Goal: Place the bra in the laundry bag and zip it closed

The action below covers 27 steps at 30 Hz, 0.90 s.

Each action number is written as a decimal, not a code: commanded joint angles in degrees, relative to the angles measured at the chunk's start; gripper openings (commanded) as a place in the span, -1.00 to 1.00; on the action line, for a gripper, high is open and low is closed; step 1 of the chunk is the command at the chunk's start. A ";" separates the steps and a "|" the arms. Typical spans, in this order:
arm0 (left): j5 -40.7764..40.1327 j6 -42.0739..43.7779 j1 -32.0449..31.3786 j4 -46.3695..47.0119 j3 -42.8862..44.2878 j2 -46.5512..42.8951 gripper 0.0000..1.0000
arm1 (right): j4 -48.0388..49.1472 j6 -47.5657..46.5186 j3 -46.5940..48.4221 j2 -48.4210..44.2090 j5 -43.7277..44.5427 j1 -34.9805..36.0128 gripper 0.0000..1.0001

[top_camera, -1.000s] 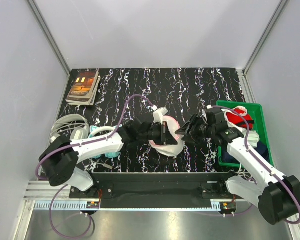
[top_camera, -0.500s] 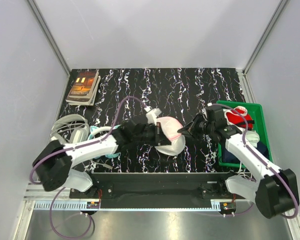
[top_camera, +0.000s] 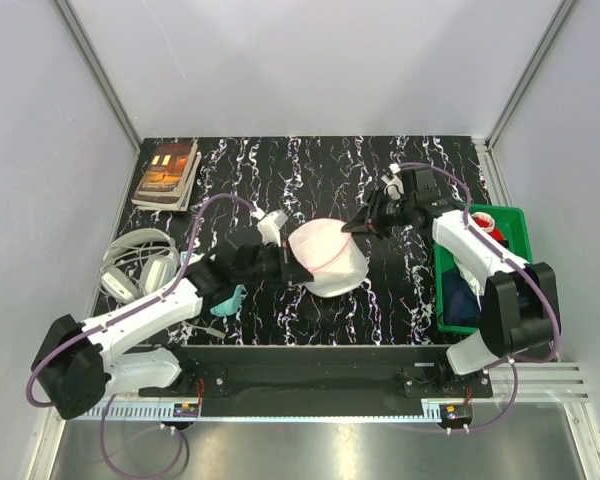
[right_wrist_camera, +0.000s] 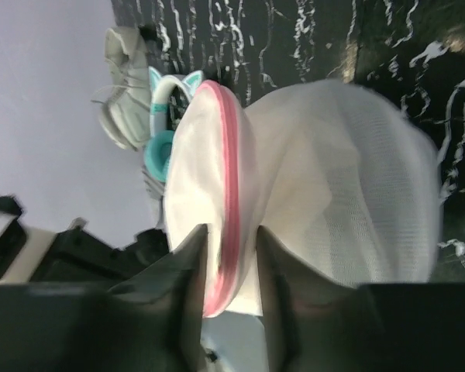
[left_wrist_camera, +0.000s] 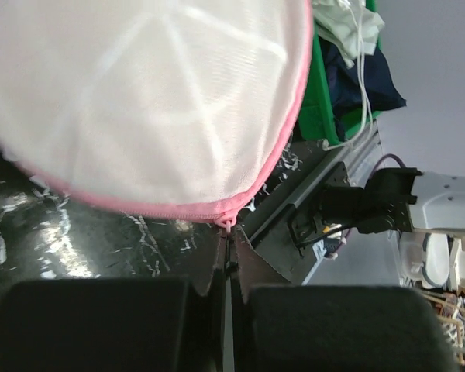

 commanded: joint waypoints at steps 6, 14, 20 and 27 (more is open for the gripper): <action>1.05 -2.18 -5.32 7.11 10.03 12.44 -1.00 | -8.30 -1.88 -5.33 -9.18 11.01 -0.35 0.46; 1.32 -2.62 -8.39 9.13 13.29 16.76 -1.00 | -10.70 7.41 -16.06 -26.69 9.37 -0.17 0.47; 0.88 -3.32 -10.32 9.48 14.96 17.64 -1.00 | 0.11 18.15 -21.87 -29.36 5.67 2.20 0.32; 0.96 -3.50 -11.47 9.40 16.02 19.14 -1.00 | 7.68 22.99 -24.60 -27.06 7.95 3.96 -0.17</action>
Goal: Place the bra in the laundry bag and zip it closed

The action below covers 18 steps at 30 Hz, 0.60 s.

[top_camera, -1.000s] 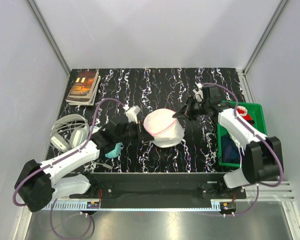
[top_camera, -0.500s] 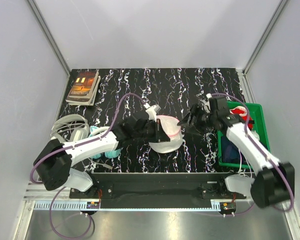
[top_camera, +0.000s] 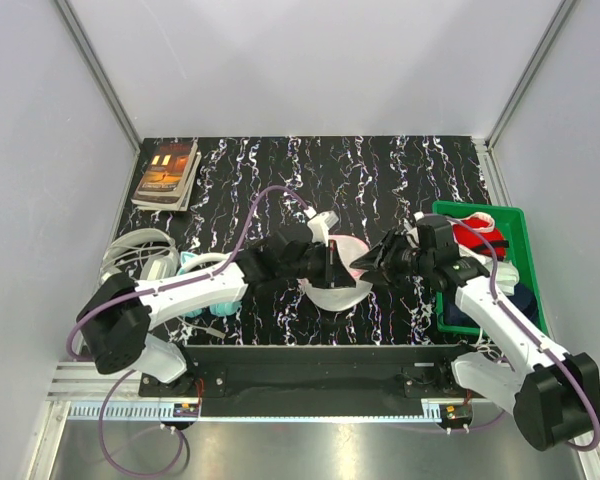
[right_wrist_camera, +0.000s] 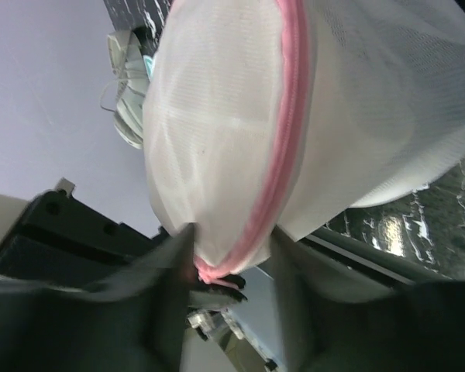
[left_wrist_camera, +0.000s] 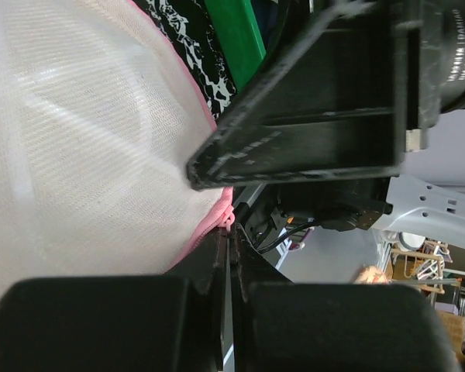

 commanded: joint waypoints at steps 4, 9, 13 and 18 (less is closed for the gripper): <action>-1.56 0.68 -0.43 1.20 0.98 -1.24 -1.00 | 7.35 3.51 0.67 2.14 3.54 -0.28 -1.00; -3.14 2.09 4.22 -1.71 -3.94 -6.67 -1.00 | 7.35 -1.67 3.92 7.94 -0.24 -2.83 -1.00; -3.41 3.58 9.58 -6.36 -7.99 -11.60 -1.00 | 7.44 -4.66 5.07 10.67 -3.32 -4.76 -1.00; -3.06 6.30 14.15 -10.06 -10.80 -15.65 -1.00 | 7.44 -8.18 6.74 13.39 -5.69 -6.96 -1.00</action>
